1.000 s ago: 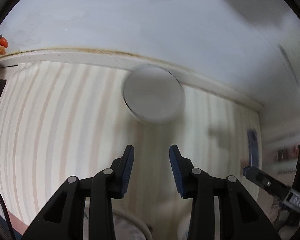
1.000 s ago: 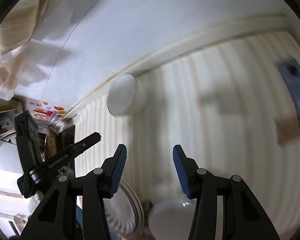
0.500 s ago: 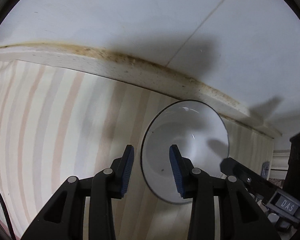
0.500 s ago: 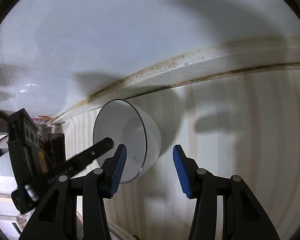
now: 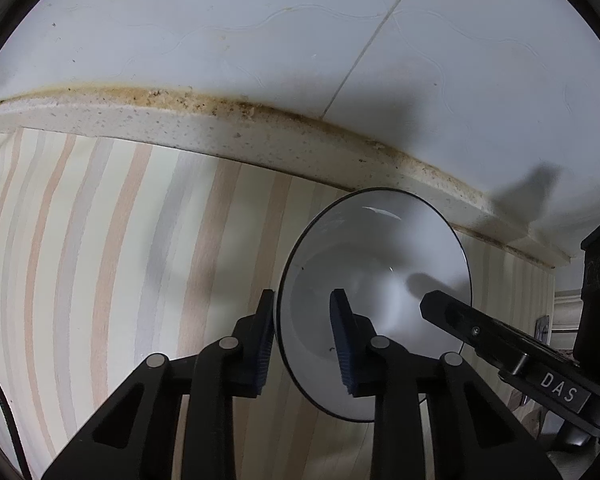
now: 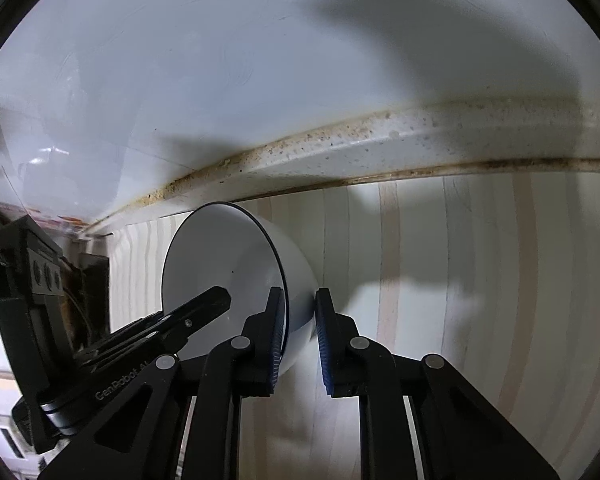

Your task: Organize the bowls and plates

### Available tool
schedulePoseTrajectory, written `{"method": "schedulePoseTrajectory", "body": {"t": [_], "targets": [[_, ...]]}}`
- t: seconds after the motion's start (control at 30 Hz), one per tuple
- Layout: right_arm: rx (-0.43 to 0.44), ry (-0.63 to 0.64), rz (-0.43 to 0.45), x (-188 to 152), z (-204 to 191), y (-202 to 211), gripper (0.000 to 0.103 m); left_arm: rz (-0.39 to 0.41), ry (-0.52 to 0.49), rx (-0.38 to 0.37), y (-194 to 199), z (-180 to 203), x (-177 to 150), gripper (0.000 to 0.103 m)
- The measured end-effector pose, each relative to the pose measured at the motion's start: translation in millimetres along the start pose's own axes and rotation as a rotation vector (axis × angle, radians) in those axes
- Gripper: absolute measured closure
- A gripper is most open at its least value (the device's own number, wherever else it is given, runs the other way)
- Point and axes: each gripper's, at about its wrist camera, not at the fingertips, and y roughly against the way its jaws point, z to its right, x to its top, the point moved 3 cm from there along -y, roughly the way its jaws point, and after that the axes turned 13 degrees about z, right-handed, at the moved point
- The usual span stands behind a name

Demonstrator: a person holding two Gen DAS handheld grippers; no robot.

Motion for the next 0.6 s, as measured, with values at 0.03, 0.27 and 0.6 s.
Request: {"method": "schedulePoseTrajectory", "body": {"t": [0.03,0.27,0.6], "targets": [[-0.001,-0.001,0.000,-0.3,0.0,0.5,0.086,0.003,-0.005,0.002,2.7,0.1,0.0,0.078],[-0.005,0.008,0.003,-5.5,-4.1,10.5,0.086,0.033,-0.030,-0.003,23.6,7.2,-3.8,0.078],[-0.012,0.014,0.056,-29.8,-10.7,65.5,0.086,0.059,-0.083,-0.044,70.8,28.5,-23.4,0.078]]}}
